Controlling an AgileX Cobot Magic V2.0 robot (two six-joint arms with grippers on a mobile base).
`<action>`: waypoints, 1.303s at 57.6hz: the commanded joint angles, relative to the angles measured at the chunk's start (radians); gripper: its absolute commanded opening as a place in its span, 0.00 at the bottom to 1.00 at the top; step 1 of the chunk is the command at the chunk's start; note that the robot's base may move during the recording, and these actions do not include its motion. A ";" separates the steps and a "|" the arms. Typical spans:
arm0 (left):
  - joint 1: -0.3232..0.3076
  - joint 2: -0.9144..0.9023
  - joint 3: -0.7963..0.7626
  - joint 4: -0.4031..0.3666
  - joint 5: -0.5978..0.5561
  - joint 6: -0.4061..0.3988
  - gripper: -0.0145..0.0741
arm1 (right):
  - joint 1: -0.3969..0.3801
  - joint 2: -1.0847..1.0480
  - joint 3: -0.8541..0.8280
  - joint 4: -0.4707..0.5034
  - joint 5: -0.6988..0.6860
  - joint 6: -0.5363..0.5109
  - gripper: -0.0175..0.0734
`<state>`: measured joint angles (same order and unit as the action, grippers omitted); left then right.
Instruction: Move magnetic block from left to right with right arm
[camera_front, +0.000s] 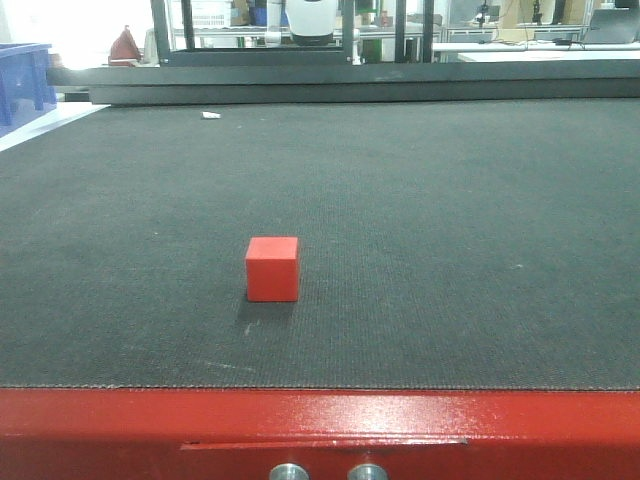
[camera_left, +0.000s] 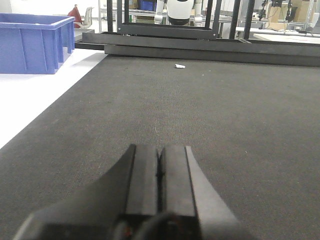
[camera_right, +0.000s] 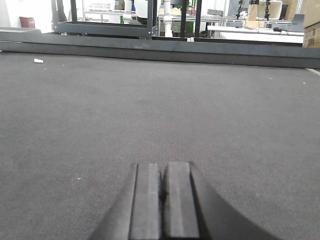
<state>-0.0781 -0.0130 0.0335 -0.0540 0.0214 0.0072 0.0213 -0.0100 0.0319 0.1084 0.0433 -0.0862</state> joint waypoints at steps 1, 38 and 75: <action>0.003 -0.010 0.009 -0.003 -0.078 -0.007 0.02 | -0.008 -0.022 -0.001 0.002 -0.086 -0.005 0.25; 0.003 -0.010 0.009 -0.003 -0.078 -0.007 0.02 | -0.008 -0.022 -0.046 0.001 -0.090 -0.005 0.25; 0.003 -0.010 0.009 -0.003 -0.078 -0.007 0.02 | 0.059 0.443 -0.511 0.009 0.417 0.047 0.25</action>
<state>-0.0781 -0.0130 0.0335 -0.0540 0.0214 0.0072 0.0494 0.3368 -0.4168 0.1107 0.5159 -0.0622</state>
